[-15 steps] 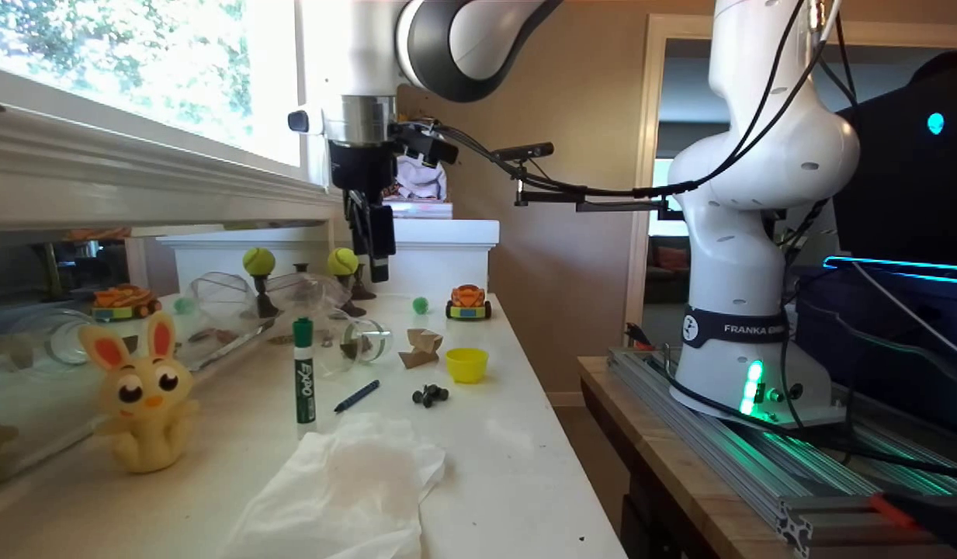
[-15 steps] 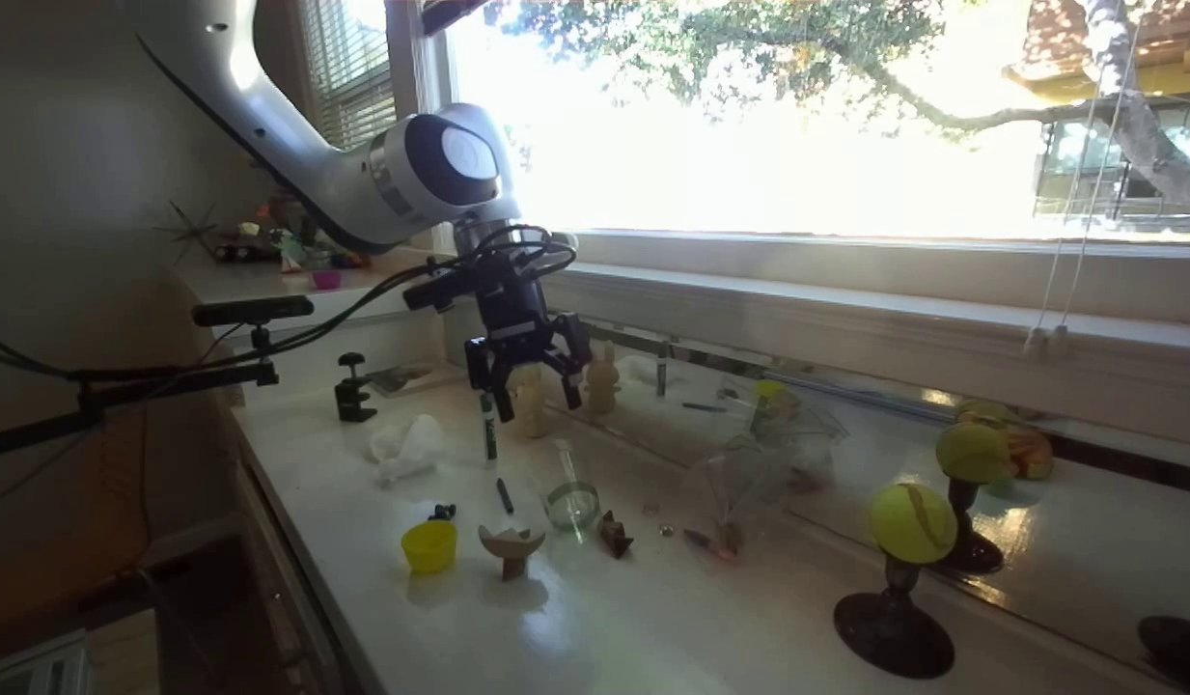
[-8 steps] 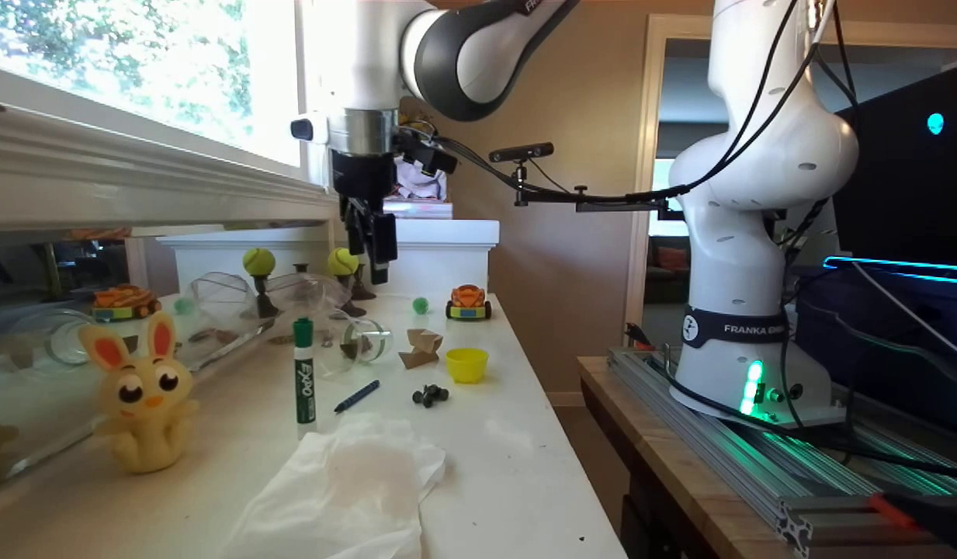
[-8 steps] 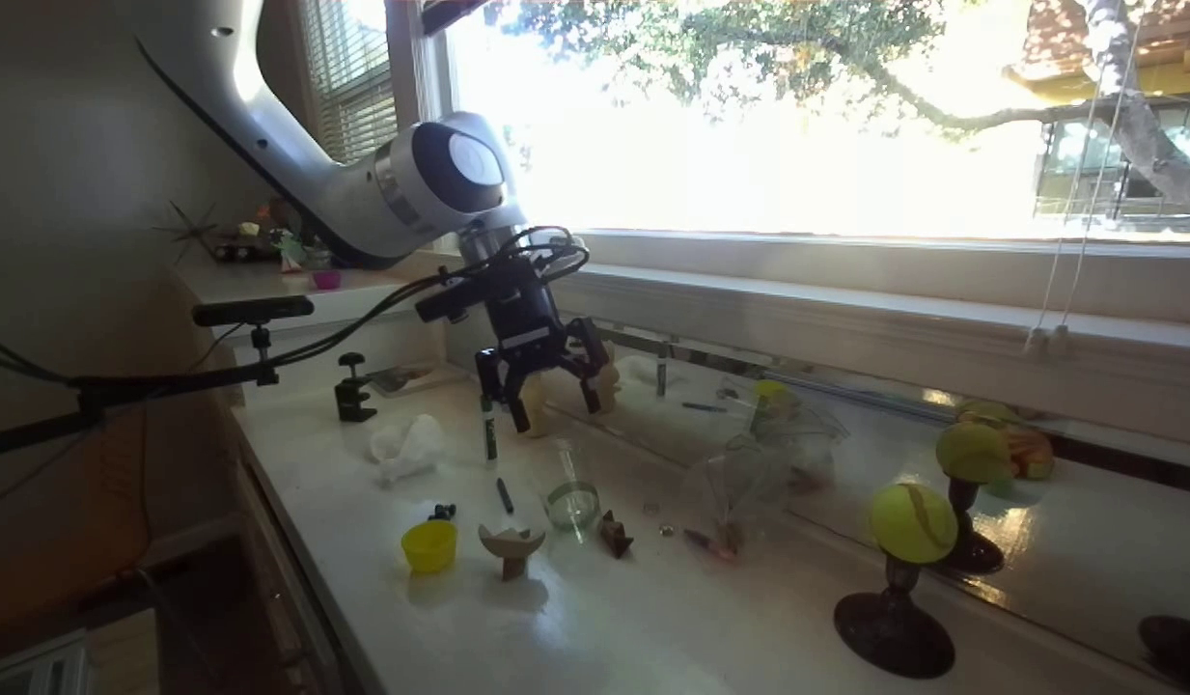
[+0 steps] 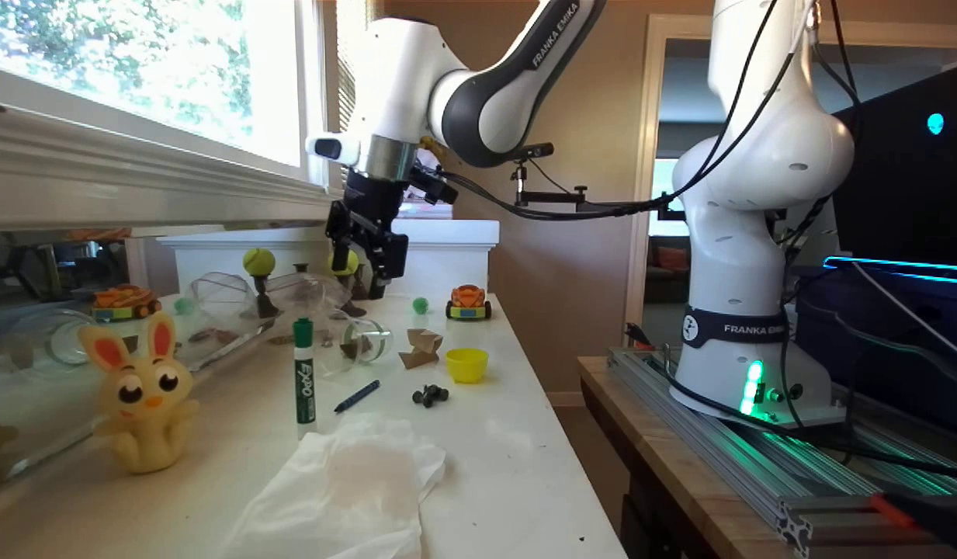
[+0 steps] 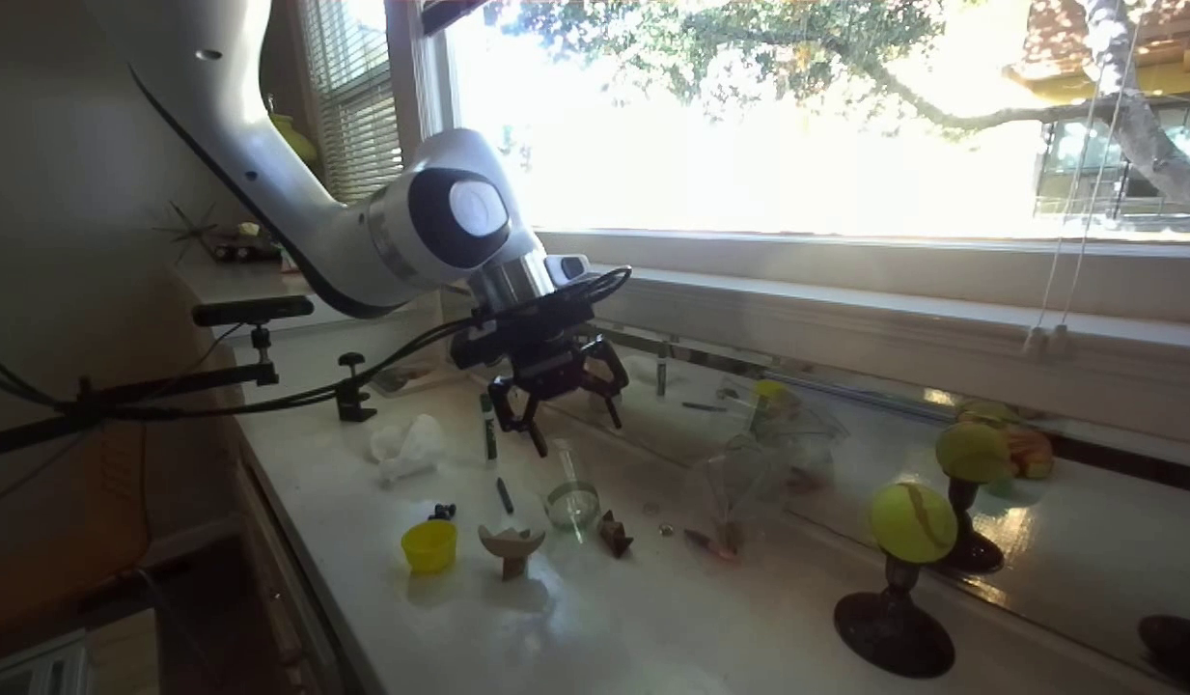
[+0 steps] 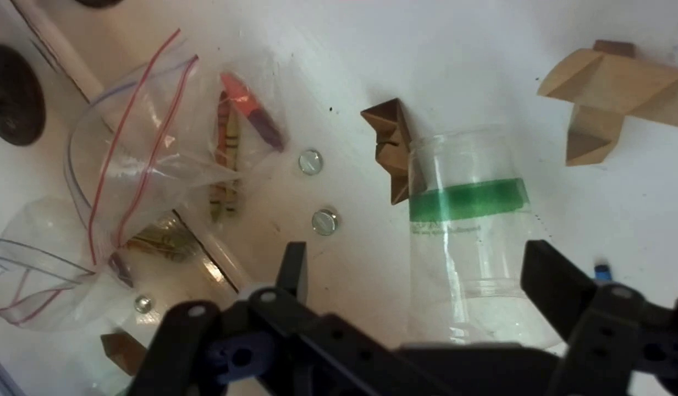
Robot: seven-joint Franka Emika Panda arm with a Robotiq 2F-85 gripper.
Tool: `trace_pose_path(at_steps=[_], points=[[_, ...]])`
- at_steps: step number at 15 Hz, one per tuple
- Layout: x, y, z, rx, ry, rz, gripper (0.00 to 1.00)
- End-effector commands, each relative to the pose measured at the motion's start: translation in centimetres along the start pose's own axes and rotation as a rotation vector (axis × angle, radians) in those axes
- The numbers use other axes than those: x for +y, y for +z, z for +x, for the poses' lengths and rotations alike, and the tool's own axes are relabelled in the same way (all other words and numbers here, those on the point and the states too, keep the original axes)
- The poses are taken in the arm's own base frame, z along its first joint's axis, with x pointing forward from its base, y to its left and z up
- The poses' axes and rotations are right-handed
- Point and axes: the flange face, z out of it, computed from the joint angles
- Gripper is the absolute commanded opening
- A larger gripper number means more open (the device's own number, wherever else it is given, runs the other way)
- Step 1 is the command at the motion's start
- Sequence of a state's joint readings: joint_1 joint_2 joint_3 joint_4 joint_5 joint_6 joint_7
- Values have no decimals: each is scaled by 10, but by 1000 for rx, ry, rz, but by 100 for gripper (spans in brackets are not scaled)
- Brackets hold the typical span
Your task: Put the cup upside down
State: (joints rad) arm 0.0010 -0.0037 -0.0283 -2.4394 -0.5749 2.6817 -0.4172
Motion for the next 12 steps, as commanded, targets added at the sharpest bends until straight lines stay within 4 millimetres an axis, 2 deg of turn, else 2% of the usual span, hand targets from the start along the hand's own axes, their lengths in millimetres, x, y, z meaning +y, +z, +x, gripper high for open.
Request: trace_pose_path(at_steps=[1,5,12], points=[[-15,9,-17,59,-145,50,100],[-23,20,-30,75,-264,132,100],[-11,24,-40,82,-333,112,100]])
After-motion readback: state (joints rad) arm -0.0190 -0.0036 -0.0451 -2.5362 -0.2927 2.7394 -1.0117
